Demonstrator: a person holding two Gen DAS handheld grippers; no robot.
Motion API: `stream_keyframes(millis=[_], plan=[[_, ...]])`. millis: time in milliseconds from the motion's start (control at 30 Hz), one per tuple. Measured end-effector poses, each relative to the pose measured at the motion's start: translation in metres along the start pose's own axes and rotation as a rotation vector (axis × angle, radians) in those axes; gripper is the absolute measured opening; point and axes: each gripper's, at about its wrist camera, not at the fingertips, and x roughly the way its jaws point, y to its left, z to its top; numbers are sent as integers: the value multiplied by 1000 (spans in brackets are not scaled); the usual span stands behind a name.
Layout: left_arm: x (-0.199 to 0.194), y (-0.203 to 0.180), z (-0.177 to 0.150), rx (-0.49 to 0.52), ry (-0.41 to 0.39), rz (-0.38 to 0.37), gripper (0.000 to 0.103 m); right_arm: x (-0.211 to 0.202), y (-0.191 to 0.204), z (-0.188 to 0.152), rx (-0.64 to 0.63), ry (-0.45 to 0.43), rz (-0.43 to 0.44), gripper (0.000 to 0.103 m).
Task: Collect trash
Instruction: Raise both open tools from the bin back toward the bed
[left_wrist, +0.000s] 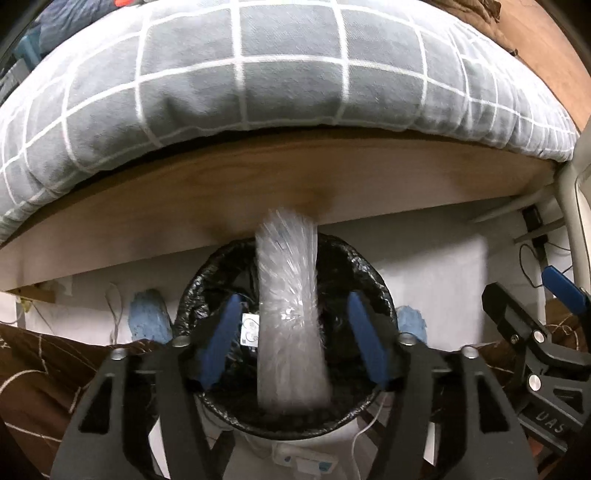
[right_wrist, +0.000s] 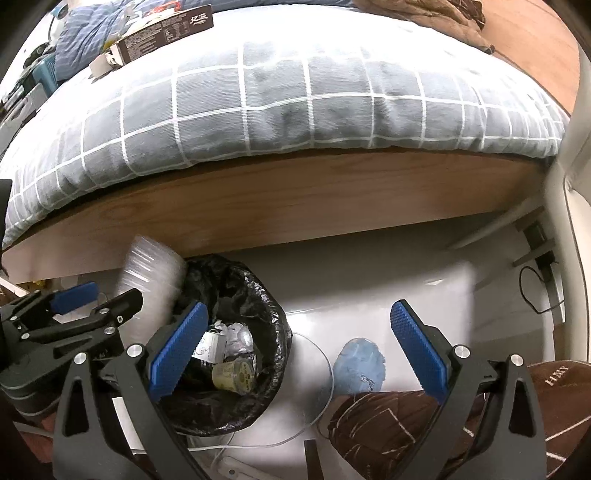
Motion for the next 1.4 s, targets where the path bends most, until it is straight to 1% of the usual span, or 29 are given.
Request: stream_keyframes(millis=[67,133,233,333,467,633,833,1033,1167,1400], plan=[[-3,4,0,-3,-12,5,72,-1,2,0,-5,-6,-2,95],[-9,6,0,0,-29,23,82,-5,4,1,-15,-19,-6,95],[-19,12,1,-5,-58,38,91,-14,6,4,-29,-43,-10,95],[-33,20,1,-28,-85,42,97,-22,8,7,-36,-65,1,95],[-50,32,5,-49,-116,38,97,-33,13,11,-52,-101,8,95],[-75,45,6,-80,-152,43,97,-51,15,18,-38,-139,32,95],[-105,53,5,-85,-200,60,97,-76,23,25,-64,-205,45,95],[-129,59,6,-88,-231,64,97,-95,33,31,-90,-243,54,95],[-137,60,7,-89,-234,60,97,-110,38,38,-111,-271,54,95],[-158,64,21,-92,-260,71,97,-133,44,59,-137,-309,68,95]])
